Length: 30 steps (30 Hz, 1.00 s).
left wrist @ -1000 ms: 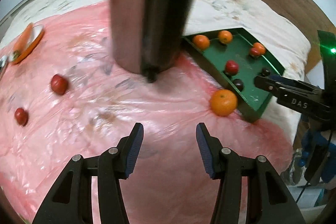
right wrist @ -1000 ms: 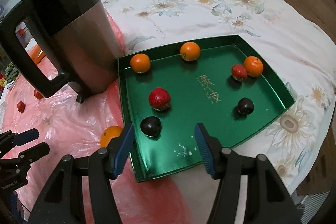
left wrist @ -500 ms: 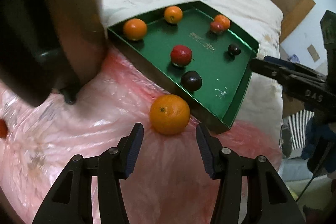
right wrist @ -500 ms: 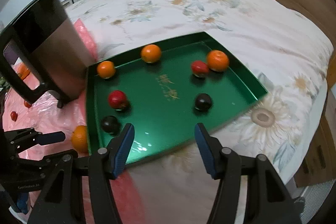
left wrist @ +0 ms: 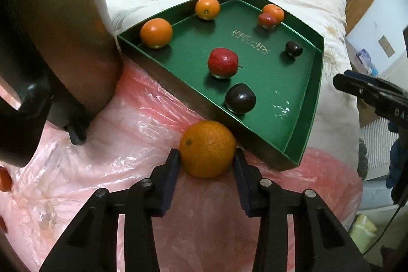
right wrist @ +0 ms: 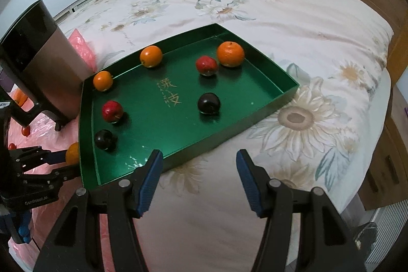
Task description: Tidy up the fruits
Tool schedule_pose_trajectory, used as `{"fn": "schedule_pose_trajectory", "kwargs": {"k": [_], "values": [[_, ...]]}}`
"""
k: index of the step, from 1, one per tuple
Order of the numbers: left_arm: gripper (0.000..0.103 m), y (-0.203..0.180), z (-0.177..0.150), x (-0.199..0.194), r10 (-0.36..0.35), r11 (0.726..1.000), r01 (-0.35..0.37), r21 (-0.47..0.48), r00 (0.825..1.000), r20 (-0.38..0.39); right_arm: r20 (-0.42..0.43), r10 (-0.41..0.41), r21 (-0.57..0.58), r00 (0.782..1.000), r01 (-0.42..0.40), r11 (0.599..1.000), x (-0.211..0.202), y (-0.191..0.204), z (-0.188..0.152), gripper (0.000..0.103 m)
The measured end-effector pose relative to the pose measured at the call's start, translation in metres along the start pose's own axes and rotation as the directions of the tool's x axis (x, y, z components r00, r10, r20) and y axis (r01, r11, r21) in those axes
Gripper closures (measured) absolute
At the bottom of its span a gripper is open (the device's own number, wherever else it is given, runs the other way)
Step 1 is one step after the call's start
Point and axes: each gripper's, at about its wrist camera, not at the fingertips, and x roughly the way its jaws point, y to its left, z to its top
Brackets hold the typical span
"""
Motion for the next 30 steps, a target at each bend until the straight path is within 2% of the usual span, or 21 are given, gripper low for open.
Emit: {"fn": "schedule_pose_trajectory", "kwargs": {"k": [8, 14, 22, 30], "values": [[0.067, -0.013, -0.005, -0.030, 0.010, 1.000, -0.011, 0.020, 0.998, 0.063, -0.006, 0.007, 0.009, 1.000, -0.007, 1.000, 0.003, -0.001, -0.004, 0.008], [0.067, -0.031, 0.015, -0.039, -0.045, 0.999, 0.042, 0.025, 0.992, 0.114, -0.002, 0.008, 0.010, 1.000, -0.008, 1.000, 0.003, -0.001, -0.004, 0.008], [0.066, -0.050, 0.029, -0.012, -0.055, 0.998, 0.054, 0.021, 0.996, 0.075, 0.000, -0.010, 0.009, 1.000, 0.010, 1.000, 0.001, -0.010, -0.001, 0.008], [0.065, -0.055, 0.027, -0.010, -0.050, 0.998, 0.047, 0.046, 0.997, 0.065, -0.001, -0.007, 0.006, 1.000, 0.007, 1.000, 0.002, -0.011, -0.001, 0.008]]}}
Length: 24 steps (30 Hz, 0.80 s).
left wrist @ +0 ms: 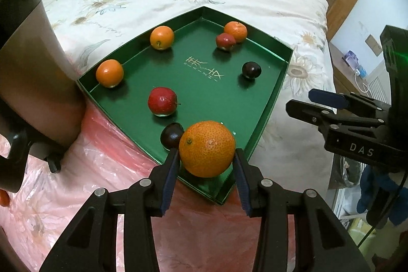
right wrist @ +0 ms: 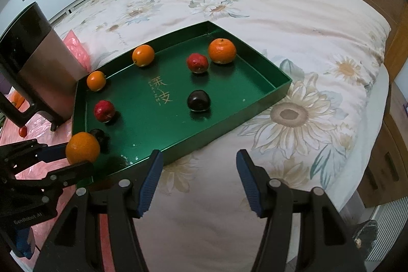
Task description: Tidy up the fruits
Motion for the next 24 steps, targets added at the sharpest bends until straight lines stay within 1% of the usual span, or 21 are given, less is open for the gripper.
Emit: {"fn": "schedule_pose_trajectory", "kwargs": {"k": [3, 4, 6, 9, 15, 18, 24], "values": [[0.064, 0.000, -0.003, -0.005, -0.013, 1.000, 0.013, -0.009, 1.000, 0.006, 0.003, 0.001, -0.008, 1.000, -0.001, 1.000, -0.001, 0.006, 0.000, 0.008], [0.057, 0.001, -0.004, -0.008, -0.014, 1.000, 0.014, -0.012, 1.000, 0.011, 0.004, 0.002, -0.012, 1.000, -0.002, 1.000, -0.001, 0.008, 0.001, 0.008], [0.053, 0.003, -0.005, -0.014, -0.015, 1.000, 0.016, -0.022, 0.999, 0.028, 0.007, 0.002, -0.020, 1.000, -0.002, 1.000, -0.002, 0.012, 0.002, 0.008], [0.053, 0.006, -0.007, -0.021, -0.021, 0.999, 0.023, -0.034, 0.999, 0.042, 0.010, 0.005, -0.029, 1.000, -0.005, 1.000, -0.003, 0.019, 0.003, 0.008], [0.053, 0.016, -0.016, -0.039, -0.005, 0.998, 0.009, -0.058, 0.998, 0.065, 0.011, 0.030, -0.060, 0.999, -0.029, 0.998, -0.006, 0.039, 0.005, 0.008], [0.053, 0.027, -0.027, -0.052, 0.023, 0.996, -0.016, -0.086, 0.997, 0.075, 0.012, 0.057, -0.074, 0.998, -0.056, 0.996, -0.008, 0.049, 0.004, 0.008], [0.053, 0.054, -0.052, -0.074, 0.083, 0.986, -0.070, -0.154, 0.993, 0.082, 0.002, 0.108, -0.131, 0.994, -0.107, 0.986, -0.013, 0.085, 0.000, 0.008]]}}
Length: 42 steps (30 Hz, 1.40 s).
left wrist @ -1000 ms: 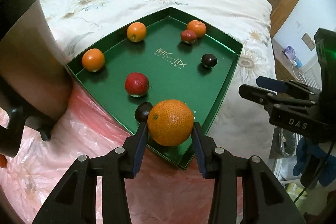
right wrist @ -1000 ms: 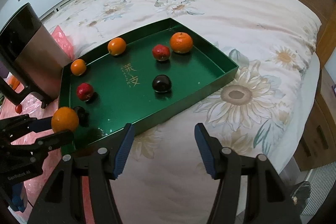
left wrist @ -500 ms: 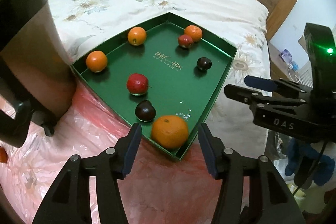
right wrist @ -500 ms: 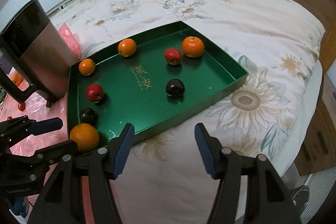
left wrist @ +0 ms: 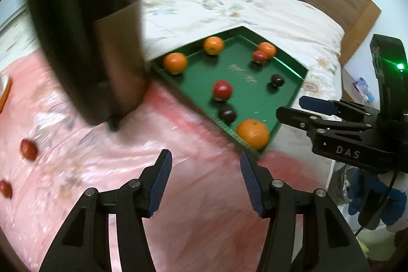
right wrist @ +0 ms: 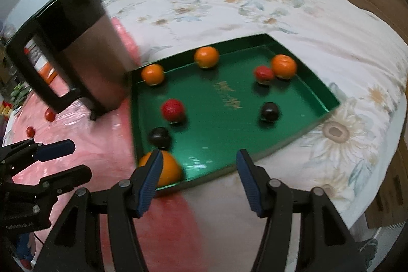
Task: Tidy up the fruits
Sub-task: 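Move both tools back over the remaining apples on the sheet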
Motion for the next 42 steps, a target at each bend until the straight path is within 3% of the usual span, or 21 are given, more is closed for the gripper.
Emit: {"fn": "schedule_pose_trajectory", "kwargs": {"k": [11, 20, 33, 42], "values": [[0.052, 0.068, -0.040, -0.038, 0.118, 0.982, -0.116, -0.149, 0.993, 0.004, -0.045, 0.123, -0.110, 0.991, -0.127, 0.986, 0.006, 0.085, -0.008, 0.008], [0.051, 0.120, -0.073, -0.067, 0.209, 0.949, -0.203, -0.242, 0.978, -0.004, -0.098, 0.222, -0.234, 0.970, -0.239, 0.942, 0.014, 0.164, -0.018, 0.008], [0.051, 0.191, -0.112, -0.090, 0.292, 0.886, -0.279, -0.370, 0.956, -0.020, -0.137, 0.304, -0.369, 0.943, -0.333, 0.868, 0.032, 0.257, -0.010, 0.009], [0.051, 0.248, -0.115, -0.100, 0.348, 0.817, -0.292, -0.497, 0.937, 0.021, -0.108, 0.348, -0.388, 0.931, -0.361, 0.848, 0.062, 0.305, 0.017, 0.009]]}}
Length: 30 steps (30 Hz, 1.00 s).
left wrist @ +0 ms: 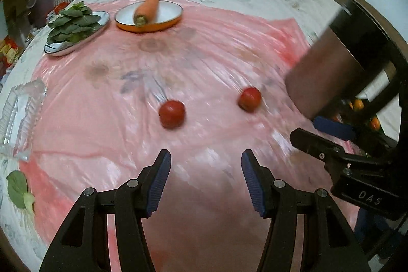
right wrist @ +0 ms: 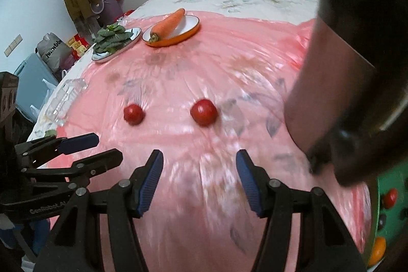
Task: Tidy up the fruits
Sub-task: 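Move both tools back over the remaining apples on the sheet, then grasp a red apple with the right tool while the left tool grasps another apple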
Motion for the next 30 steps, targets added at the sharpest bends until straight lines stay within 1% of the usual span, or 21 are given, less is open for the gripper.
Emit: {"fn": "schedule_pose_trajectory", "kwargs": {"k": [2, 3, 4, 9, 13, 20, 26, 29, 30], "values": [[0.051, 0.008, 0.008, 0.008, 0.006, 1.000, -0.005, -0.013, 1.000, 0.011, 0.003, 0.008, -0.001, 1.000, -0.008, 1.000, 0.012, 0.001, 0.009, 0.011], [0.051, 0.011, 0.012, 0.012, 0.011, 1.000, -0.011, -0.016, 1.000, 0.016, 0.004, 0.013, -0.002, 1.000, -0.013, 1.000, 0.017, 0.002, 0.012, 0.013], [0.051, 0.014, 0.014, 0.016, 0.015, 1.000, -0.015, -0.018, 1.000, 0.018, 0.004, 0.021, -0.005, 1.000, -0.021, 1.000, 0.024, 0.002, 0.017, 0.019], [0.052, 0.025, 0.024, 0.034, 0.026, 0.999, -0.025, -0.027, 0.999, 0.022, 0.007, 0.041, -0.013, 0.999, -0.041, 0.999, 0.048, 0.000, 0.034, 0.037], [0.052, 0.031, 0.027, 0.045, 0.029, 0.999, -0.028, -0.044, 0.999, 0.015, -0.002, 0.050, -0.021, 0.999, -0.050, 0.999, 0.064, -0.002, 0.043, 0.047], [0.052, 0.032, 0.029, 0.056, 0.027, 0.999, -0.026, -0.039, 1.000, 0.005, -0.021, 0.034, -0.046, 0.999, -0.035, 0.998, 0.078, -0.005, 0.047, 0.047], [0.052, 0.035, 0.033, 0.061, 0.019, 0.999, -0.018, -0.050, 1.000, 0.004, -0.054, 0.015, -0.088, 0.998, -0.020, 0.996, 0.092, 0.000, 0.045, 0.048], [0.057, 0.036, 0.032, 0.065, 0.013, 0.998, -0.013, -0.054, 1.000, -0.002, -0.071, 0.010, -0.099, 0.997, -0.017, 0.995, 0.098, 0.002, 0.044, 0.059], [0.062, 0.037, 0.032, 0.067, 0.007, 0.998, -0.008, -0.056, 1.000, -0.008, -0.076, 0.010, -0.101, 0.997, -0.018, 0.995, 0.100, 0.002, 0.043, 0.059]]}}
